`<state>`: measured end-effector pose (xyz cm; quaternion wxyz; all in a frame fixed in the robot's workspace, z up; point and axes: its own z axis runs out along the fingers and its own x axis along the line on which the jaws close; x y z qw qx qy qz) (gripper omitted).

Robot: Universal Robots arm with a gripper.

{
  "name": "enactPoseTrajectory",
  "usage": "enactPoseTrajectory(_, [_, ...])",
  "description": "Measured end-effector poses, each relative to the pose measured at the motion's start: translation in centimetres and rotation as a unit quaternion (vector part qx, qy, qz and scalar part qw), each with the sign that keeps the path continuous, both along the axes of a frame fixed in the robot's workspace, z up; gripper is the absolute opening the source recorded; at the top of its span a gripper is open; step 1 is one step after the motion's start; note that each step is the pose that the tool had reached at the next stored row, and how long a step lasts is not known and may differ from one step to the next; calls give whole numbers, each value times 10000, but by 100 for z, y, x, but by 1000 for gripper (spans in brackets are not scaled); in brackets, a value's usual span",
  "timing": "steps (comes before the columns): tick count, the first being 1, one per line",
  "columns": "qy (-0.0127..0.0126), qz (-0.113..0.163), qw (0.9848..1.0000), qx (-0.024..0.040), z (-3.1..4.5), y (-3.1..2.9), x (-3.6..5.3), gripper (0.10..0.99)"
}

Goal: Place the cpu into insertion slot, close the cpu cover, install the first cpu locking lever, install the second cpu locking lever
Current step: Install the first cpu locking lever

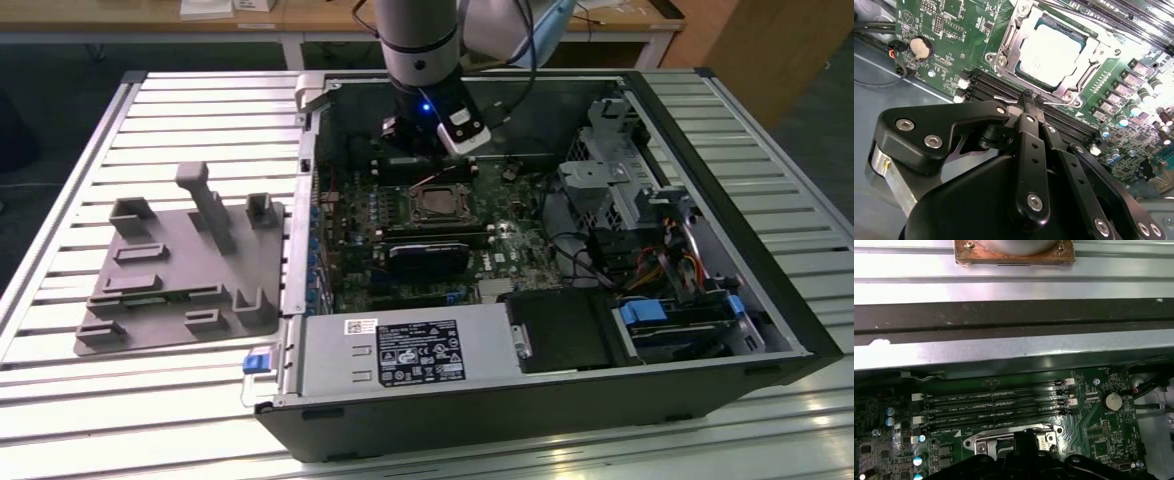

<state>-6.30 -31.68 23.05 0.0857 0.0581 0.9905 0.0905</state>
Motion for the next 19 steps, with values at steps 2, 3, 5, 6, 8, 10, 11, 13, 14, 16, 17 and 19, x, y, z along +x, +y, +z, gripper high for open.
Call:
enactPoseTrajectory(2, [0, -25, 10000, -1, -10, 0, 1, 102])
enactPoseTrajectory(3, [0, -39, 10000, -1, -15, 0, 2, 102])
enactPoseTrajectory(5, [0, -78, 10000, 0, -26, 1, 4, 102])
enactPoseTrajectory(6, [0, -103, 9999, 0, -32, 1, 5, 102])
enactPoseTrajectory(8, [0, -175, 9998, -1, -44, 3, 7, 102])
enactPoseTrajectory(10, [1, -250, 9997, -1, -54, 7, 8, 102])
enactPoseTrajectory(11, [0, -279, 9996, 0, -59, 11, 9, 102])
enactPoseTrajectory(13, [0, -315, 9995, 0, -67, 29, 8, 102])
enactPoseTrajectory(14, [0, -326, 9995, 0, -70, 40, 9, 102])
enactPoseTrajectory(16, [0, -344, 9994, 0, -79, 65, 9, 102])
enactPoseTrajectory(17, [0, -351, 9994, 0, -82, 76, 9, 102])
enactPoseTrajectory(19, [0, -361, 9993, -1, -90, 91, 8, 102])
